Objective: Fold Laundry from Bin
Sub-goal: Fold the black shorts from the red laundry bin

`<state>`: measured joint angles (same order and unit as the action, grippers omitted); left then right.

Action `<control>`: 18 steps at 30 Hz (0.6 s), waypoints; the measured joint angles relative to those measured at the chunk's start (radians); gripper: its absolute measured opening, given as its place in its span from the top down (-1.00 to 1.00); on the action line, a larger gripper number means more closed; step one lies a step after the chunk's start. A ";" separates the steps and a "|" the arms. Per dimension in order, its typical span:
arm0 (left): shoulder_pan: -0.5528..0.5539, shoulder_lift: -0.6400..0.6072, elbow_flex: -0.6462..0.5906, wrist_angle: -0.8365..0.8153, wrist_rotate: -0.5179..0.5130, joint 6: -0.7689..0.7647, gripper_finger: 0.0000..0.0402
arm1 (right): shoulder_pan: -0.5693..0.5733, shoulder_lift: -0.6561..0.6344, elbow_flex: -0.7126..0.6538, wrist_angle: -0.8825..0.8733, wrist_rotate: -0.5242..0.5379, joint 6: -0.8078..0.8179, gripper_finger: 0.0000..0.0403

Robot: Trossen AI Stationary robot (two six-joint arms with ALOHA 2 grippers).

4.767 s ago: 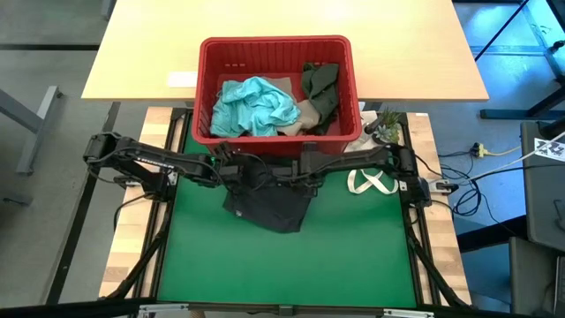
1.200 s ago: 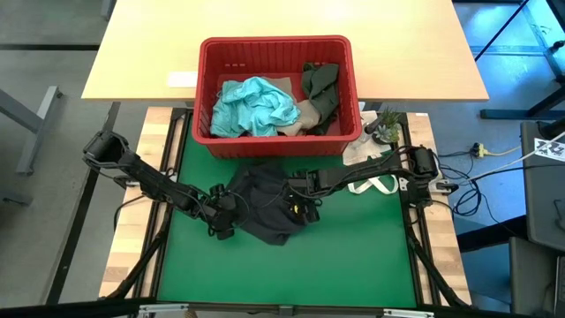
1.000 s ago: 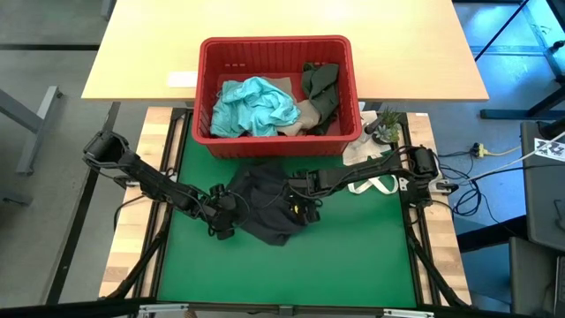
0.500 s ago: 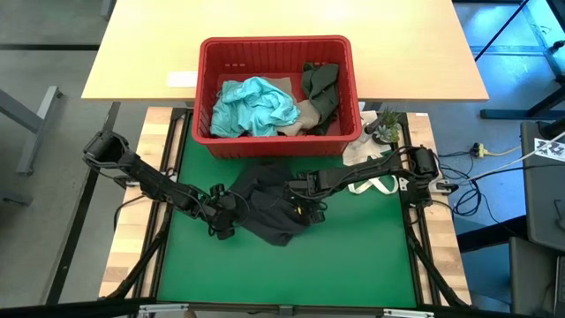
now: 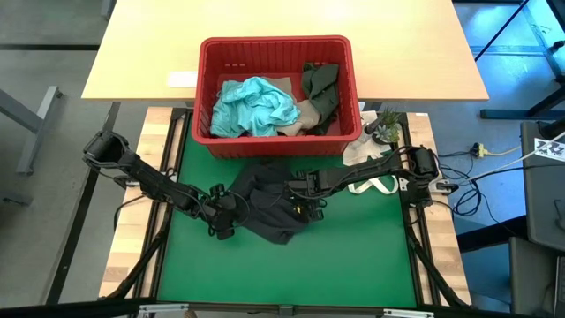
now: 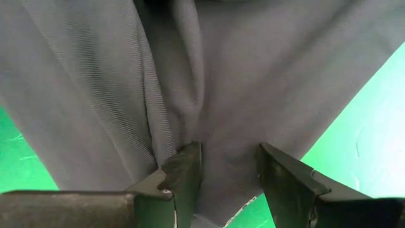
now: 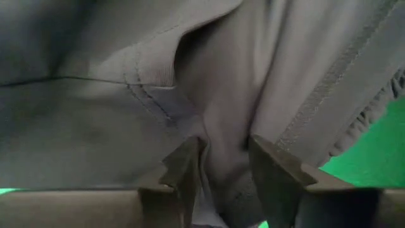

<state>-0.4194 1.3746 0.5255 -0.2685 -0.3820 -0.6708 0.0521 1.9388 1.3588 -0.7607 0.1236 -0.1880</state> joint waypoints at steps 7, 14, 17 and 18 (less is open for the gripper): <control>0.000 0.000 0.000 0.000 0.000 0.000 0.24 | 0.000 0.000 0.091 -0.118 0.071 -0.001 -0.06; 0.000 0.000 0.000 0.000 0.000 -0.001 0.24 | 0.000 0.000 0.163 -0.156 -0.064 -0.006 -0.17; 0.000 0.000 0.000 0.000 0.000 -0.002 0.24 | 0.000 0.005 0.163 -0.154 -0.135 -0.045 -0.17; 0.000 0.000 0.000 0.000 0.000 -0.002 0.24 | 0.001 0.008 0.163 -0.149 -0.154 -0.060 -0.17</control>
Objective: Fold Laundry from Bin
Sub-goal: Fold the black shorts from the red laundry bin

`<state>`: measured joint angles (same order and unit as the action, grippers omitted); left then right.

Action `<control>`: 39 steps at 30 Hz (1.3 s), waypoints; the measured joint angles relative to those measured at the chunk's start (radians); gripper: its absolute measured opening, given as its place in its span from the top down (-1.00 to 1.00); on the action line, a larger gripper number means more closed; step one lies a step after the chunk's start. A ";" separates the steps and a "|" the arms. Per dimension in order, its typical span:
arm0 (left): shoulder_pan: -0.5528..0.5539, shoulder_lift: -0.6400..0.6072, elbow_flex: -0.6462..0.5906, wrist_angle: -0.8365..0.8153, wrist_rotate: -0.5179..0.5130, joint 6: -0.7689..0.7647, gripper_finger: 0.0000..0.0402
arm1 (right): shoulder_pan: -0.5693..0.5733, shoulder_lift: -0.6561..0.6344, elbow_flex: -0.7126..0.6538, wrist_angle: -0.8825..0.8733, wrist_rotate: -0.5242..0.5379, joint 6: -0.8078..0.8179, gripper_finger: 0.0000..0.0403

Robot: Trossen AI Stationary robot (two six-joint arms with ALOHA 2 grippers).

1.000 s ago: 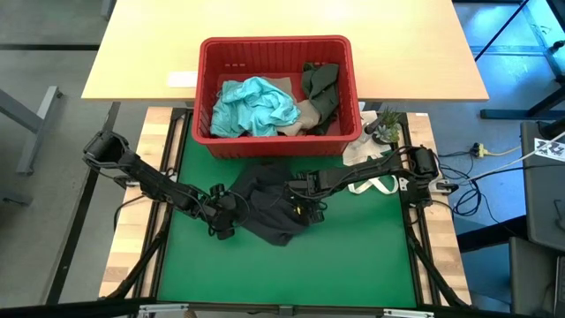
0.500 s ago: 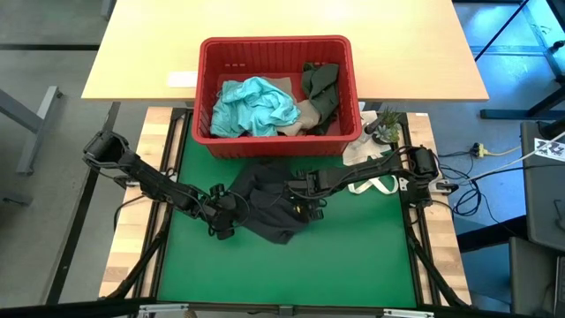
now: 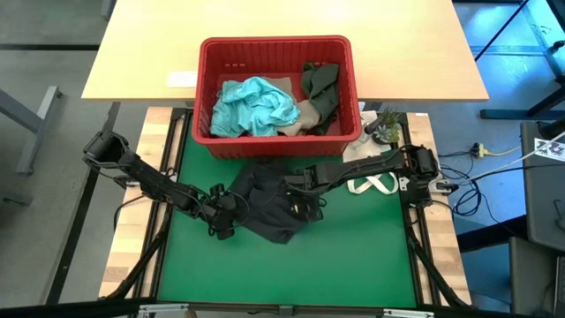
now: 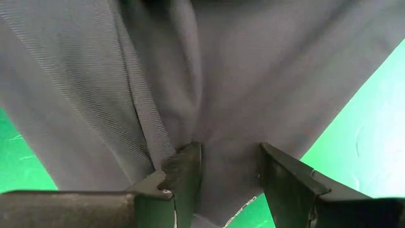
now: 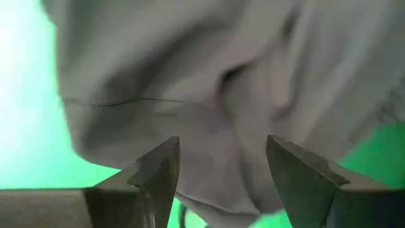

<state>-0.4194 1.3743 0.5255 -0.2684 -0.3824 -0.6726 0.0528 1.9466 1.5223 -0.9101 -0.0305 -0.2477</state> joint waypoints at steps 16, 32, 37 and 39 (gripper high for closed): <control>0.000 0.000 0.001 0.021 -0.001 0.001 0.24 | 0.001 0.050 0.000 0.073 -0.118 -0.130 -0.17; 0.000 0.000 0.001 0.024 -0.002 0.001 0.24 | -0.001 0.055 0.000 0.010 -0.164 -0.153 0.38; 0.000 0.000 0.001 0.024 -0.002 0.002 0.24 | -0.001 0.055 0.000 0.000 -0.153 -0.154 0.64; 0.000 0.000 0.001 0.024 -0.002 0.002 0.24 | 0.000 0.055 0.000 -0.003 -0.117 -0.153 0.80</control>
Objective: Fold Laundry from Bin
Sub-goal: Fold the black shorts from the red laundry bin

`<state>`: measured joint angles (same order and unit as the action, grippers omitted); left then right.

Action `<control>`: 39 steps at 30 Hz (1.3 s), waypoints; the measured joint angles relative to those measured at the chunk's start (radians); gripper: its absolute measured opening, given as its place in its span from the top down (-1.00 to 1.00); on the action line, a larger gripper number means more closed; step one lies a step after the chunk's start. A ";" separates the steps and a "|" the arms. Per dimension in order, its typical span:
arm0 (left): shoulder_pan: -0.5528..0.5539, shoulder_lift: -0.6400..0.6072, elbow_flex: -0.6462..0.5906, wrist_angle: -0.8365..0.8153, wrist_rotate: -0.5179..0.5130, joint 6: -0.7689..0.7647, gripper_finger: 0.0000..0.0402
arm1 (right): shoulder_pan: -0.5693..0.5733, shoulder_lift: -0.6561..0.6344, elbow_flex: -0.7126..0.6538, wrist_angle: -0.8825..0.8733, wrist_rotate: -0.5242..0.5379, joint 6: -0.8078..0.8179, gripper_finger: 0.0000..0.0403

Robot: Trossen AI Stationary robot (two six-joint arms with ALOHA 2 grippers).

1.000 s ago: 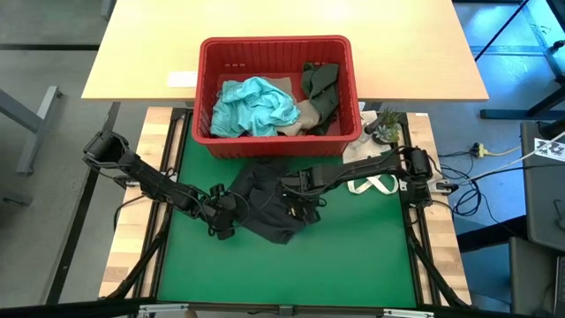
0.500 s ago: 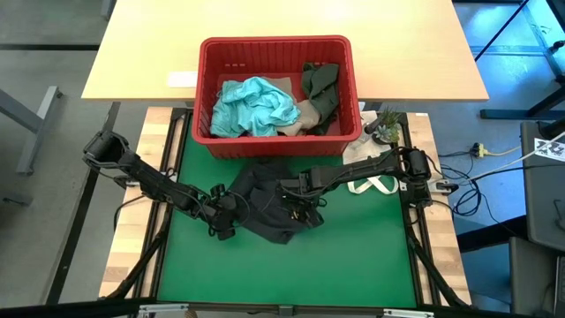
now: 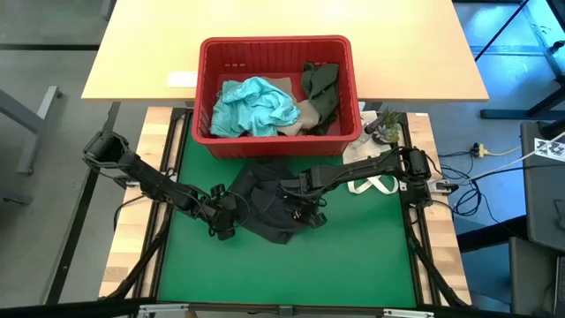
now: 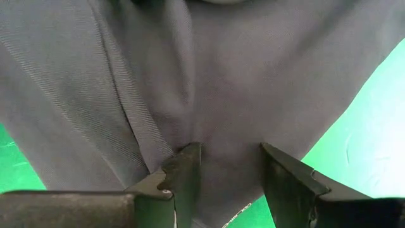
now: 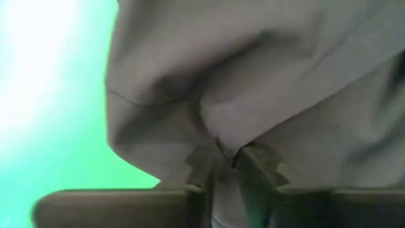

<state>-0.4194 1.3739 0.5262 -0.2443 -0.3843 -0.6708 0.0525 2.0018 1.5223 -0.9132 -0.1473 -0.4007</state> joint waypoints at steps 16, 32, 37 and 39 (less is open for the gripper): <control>0.000 0.000 0.000 0.001 -0.002 0.000 0.24 | -0.001 -0.002 0.130 -0.293 0.369 0.156 0.97; 0.000 0.000 0.000 0.010 0.000 0.000 0.24 | -0.007 -0.002 0.101 -0.321 0.338 0.234 0.67; 0.000 0.000 0.012 0.025 0.002 0.000 0.24 | -0.007 -0.002 0.101 -0.319 0.338 0.270 0.37; 0.000 0.000 0.031 0.027 0.002 0.001 0.24 | -0.007 -0.002 0.101 -0.320 0.338 0.271 0.26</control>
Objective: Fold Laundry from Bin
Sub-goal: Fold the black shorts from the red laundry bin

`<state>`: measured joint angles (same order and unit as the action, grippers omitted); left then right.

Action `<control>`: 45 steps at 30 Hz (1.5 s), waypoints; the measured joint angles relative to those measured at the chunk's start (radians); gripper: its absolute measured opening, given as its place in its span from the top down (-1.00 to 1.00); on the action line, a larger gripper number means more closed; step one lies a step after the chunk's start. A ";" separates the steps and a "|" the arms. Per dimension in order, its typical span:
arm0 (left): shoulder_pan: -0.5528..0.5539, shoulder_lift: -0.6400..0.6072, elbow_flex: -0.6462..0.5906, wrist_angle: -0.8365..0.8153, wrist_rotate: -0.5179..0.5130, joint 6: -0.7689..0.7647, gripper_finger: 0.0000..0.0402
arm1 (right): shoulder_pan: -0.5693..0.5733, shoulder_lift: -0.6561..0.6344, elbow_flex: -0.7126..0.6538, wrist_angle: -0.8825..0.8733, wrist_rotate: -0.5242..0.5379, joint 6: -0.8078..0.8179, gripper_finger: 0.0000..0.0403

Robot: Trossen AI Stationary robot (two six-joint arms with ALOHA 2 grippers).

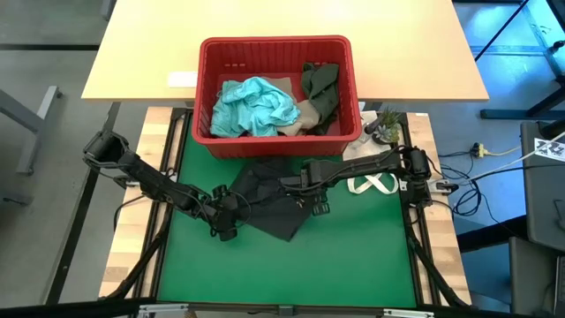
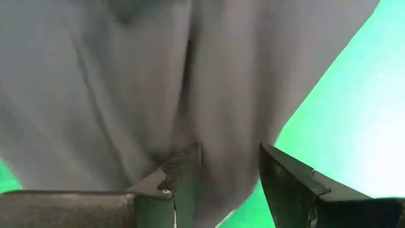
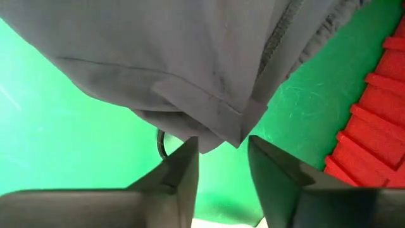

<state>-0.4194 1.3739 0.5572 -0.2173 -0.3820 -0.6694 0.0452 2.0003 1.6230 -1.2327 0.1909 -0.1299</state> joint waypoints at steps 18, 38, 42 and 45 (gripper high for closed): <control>0.042 0.000 0.113 -0.011 -0.020 0.157 0.24 | 0.014 0.000 0.000 -0.121 0.070 0.170 -0.02; 0.048 0.000 0.113 -0.060 -0.026 0.156 0.24 | 0.249 0.010 -0.066 0.741 0.067 0.178 -0.02; 0.048 0.000 0.112 -0.060 -0.030 0.156 0.24 | 0.246 0.053 -0.080 0.788 0.053 0.192 -0.02; 0.048 0.000 0.112 -0.061 -0.041 0.157 0.24 | 0.249 0.104 -0.081 0.782 0.033 0.218 -0.02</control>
<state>-0.3710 1.3739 0.6689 -0.2782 -0.4231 -0.5123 0.2943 2.1040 1.5419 -0.4503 0.2238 0.0883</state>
